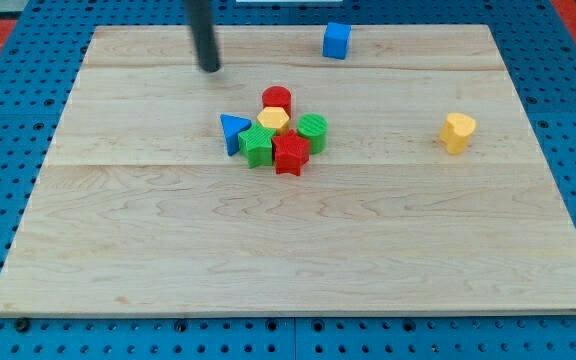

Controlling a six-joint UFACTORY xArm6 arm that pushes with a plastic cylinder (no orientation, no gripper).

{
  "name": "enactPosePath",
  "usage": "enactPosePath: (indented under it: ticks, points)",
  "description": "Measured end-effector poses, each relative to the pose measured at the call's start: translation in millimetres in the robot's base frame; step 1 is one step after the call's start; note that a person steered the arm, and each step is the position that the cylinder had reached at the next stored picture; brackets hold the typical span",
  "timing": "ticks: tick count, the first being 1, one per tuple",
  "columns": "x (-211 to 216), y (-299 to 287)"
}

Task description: Move the cube at the top left of the triangle

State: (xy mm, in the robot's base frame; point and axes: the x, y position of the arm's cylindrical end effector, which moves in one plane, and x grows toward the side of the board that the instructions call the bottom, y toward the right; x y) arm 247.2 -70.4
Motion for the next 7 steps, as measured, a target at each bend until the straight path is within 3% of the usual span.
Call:
enactPosePath:
  ticks: [2, 3, 4, 6, 7]
  points:
    - [12.7, 185.0]
    - [3.3, 242.6]
    - [-55.3, 253.4]
    - [-44.9, 132.3]
    - [-12.1, 84.9]
